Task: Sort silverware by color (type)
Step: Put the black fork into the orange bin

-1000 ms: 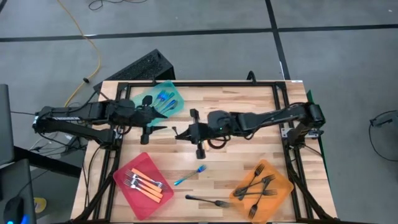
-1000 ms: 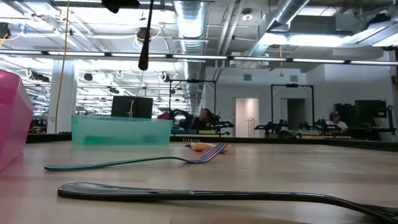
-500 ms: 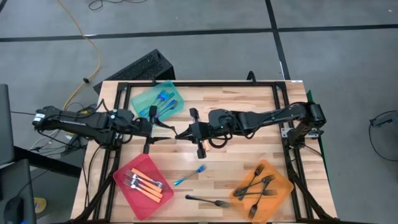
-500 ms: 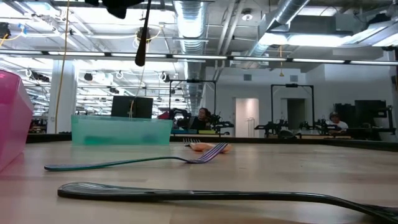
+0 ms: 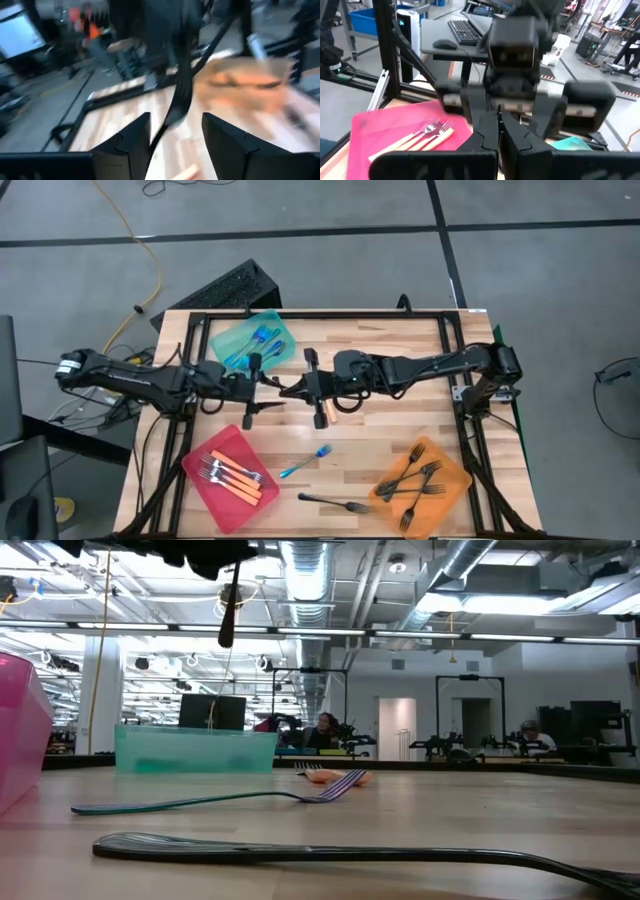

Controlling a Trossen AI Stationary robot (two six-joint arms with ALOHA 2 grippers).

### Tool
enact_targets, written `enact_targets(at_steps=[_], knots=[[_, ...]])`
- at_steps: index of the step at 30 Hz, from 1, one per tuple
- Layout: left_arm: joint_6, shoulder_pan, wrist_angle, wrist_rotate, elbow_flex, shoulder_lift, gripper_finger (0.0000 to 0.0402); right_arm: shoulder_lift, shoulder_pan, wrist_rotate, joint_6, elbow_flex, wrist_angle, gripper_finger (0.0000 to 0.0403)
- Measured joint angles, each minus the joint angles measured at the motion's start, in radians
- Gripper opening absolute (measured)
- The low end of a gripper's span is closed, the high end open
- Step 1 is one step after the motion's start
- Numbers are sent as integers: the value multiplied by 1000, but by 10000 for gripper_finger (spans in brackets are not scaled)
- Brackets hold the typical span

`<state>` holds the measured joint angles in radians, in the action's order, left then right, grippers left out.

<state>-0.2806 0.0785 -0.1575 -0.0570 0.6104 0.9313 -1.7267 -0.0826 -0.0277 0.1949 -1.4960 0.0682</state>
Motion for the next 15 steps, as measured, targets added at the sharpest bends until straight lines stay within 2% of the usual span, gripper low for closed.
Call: enact_targets(at_steps=[4, 6, 8, 13, 15], knots=[[-8, -4, -23, -94, 2, 47, 160, 2, 0, 0, 0, -1, 10, 19], [-16, -4, -10, -98, 0, 62, 145, 2, 0, 0, 0, -1, 8, 19], [-26, -4, -23, -99, 0, 71, 117, 2, 0, 0, -1, -1, 6, 19], [-30, -4, -20, -112, 1, 68, 17, 2, 0, -1, -1, -1, -6, 19], [-30, -4, -18, -116, 1, 64, 9, 2, 0, -1, -5, -1, -3, 19]])
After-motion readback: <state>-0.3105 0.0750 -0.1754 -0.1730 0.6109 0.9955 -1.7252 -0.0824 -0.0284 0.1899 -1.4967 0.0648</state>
